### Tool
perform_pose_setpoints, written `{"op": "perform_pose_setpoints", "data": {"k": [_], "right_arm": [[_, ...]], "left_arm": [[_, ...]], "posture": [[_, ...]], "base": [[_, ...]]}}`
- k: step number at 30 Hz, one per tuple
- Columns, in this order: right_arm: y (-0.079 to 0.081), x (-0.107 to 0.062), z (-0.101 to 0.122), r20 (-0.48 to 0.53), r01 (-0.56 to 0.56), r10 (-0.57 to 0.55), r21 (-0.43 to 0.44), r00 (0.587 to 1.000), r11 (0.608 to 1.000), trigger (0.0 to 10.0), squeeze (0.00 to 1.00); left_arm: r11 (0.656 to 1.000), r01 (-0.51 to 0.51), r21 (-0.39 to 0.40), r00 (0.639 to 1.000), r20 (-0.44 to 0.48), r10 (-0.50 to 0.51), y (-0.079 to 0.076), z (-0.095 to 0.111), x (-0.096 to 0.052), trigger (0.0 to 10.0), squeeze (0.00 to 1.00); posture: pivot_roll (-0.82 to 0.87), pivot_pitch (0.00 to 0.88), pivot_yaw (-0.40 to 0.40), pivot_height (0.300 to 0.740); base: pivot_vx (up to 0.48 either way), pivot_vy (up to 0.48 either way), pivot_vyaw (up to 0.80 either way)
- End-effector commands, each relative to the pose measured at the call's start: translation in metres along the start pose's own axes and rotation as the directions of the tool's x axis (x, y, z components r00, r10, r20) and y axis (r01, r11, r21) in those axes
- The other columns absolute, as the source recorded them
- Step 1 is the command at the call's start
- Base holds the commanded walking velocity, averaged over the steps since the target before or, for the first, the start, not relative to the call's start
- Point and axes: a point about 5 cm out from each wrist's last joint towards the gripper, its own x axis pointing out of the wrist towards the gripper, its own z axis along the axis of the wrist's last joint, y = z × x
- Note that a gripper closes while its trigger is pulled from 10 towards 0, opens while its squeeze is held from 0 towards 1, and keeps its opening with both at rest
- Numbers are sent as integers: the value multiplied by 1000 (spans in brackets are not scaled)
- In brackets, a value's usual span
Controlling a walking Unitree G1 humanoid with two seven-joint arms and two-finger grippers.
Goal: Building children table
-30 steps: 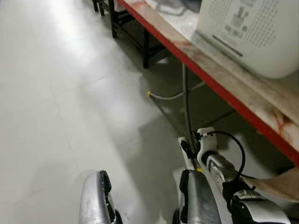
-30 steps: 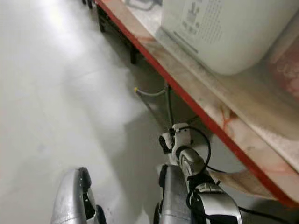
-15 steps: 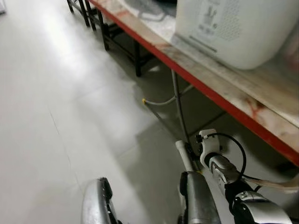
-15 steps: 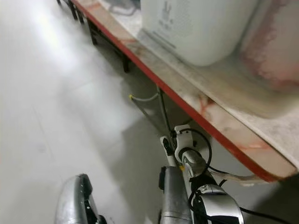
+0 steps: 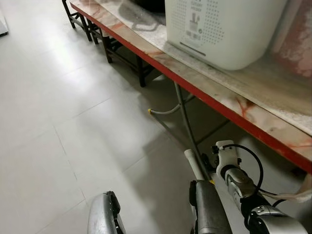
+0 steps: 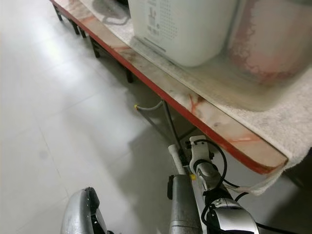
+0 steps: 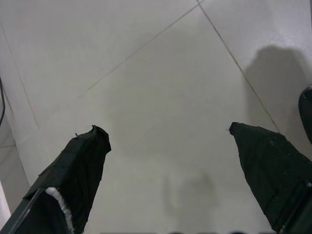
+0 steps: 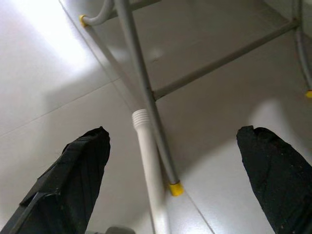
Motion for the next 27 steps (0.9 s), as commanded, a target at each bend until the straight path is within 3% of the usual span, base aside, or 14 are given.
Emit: {"op": "perform_pose_setpoints", "data": {"k": [1,4,9,13,19,22,27], "right_arm": [[-1,-2,-6,-13,23,-23,10,1000,1000,10000,0],[-9,-3,-7,-20,92,-93,-22,995,995,10000,0],[-16,-6,-17,-71,138,-137,3,988,990,10000,0],[-17,-10,-31,-142,130,-126,17,982,991,10000,0],[-19,-12,-38,-161,149,-140,46,977,988,10000,0],[-20,-19,-55,-230,145,-117,111,966,983,10000,0],[-23,-26,-68,-263,158,-129,96,956,983,10000,0]], "left_arm": [[1000,-5,9,999,-42,5,2,-13,-6,10000,0],[1000,-7,8,998,-56,8,3,-18,-7,10000,0],[1000,-7,9,998,-64,8,3,-21,-8,10000,0],[1000,-11,11,998,-68,12,4,-23,-9,10000,0],[1000,-15,11,997,-70,16,6,-24,-8,10000,0],[1000,-16,10,997,-73,16,4,-26,-9,10000,0],[1000,-14,8,997,-75,15,3,-27,-10,10000,0]], "posture": [[-4,203,37,501],[-6,205,31,501],[-4,206,31,501],[0,209,24,501],[0,210,22,501],[3,211,19,491],[13,214,14,471]], "base": [[0,0,0],[0,0,0],[0,0,0],[0,0,0],[0,0,0],[0,0,0],[0,0,0]]}}
